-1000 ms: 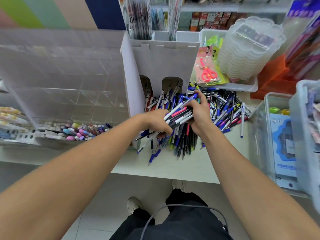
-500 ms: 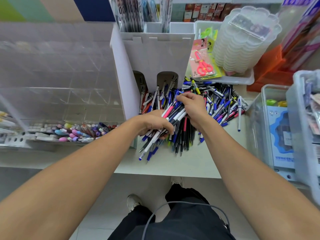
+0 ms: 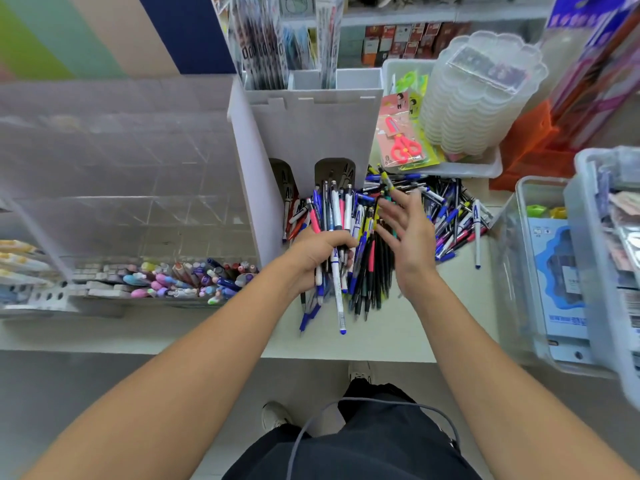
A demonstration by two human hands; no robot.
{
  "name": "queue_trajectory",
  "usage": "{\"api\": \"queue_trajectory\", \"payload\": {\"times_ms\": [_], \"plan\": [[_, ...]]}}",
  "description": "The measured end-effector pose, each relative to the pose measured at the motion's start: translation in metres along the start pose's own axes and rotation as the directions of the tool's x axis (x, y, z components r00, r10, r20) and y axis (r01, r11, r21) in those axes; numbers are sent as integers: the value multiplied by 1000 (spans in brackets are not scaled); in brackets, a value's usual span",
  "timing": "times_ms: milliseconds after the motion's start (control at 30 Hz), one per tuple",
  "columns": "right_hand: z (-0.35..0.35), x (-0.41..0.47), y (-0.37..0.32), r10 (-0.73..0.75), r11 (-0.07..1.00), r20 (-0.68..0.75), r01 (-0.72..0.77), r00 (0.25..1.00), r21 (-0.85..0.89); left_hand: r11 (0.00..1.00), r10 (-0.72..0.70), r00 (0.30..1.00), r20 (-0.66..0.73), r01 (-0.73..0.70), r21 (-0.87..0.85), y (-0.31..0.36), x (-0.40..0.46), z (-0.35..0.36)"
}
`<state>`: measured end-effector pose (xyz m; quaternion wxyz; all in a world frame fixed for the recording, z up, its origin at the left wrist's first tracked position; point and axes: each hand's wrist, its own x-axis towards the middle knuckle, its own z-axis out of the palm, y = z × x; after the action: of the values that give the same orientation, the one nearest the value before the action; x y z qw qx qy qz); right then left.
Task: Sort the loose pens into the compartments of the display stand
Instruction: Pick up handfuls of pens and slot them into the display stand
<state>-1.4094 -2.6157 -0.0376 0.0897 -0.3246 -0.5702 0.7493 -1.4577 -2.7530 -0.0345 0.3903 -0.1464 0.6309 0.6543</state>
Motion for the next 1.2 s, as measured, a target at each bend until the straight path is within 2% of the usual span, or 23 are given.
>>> {"api": "queue_trajectory", "payload": {"times_ms": [100,167,333,433,500,633,667,733,900,1000,1133,1200], "plan": [[-11,-65,24,-160,984,-157,170,975,53,972,-27,995,-91,5,-235,9,5,9],[-4,-87,37,-252,960,-197,270,947,68,928,-50,993,-103,8,-373,13,9,15],[21,-67,30,-358,919,-295,390,886,56,878,-48,995,-89,0,-479,1,6,33],[32,-53,29,-338,940,-252,338,907,-45,883,-16,992,-122,-43,-468,-4,6,37],[33,-58,33,-321,947,-189,314,928,-67,901,59,987,-150,-117,-417,-4,3,37],[8,-53,17,-296,954,-157,299,942,-3,946,260,944,-203,-291,-144,-2,-12,29],[1,-44,4,-278,960,-114,280,954,7,951,279,941,-189,-298,-81,-2,-15,24],[-2,-23,-24,-244,968,59,247,968,-46,960,279,953,-120,-276,40,-1,-23,14],[21,15,-56,-140,923,426,274,894,-271,946,144,974,176,-187,263,7,-47,-5],[30,14,-52,-49,890,591,304,805,-340,960,70,970,232,-129,248,9,-56,-10],[35,3,-50,-12,843,685,376,728,-385,990,48,974,219,-75,119,2,-68,-12],[39,3,-53,-32,839,698,399,715,-371,994,68,983,173,-82,76,1,-72,-12]]}}
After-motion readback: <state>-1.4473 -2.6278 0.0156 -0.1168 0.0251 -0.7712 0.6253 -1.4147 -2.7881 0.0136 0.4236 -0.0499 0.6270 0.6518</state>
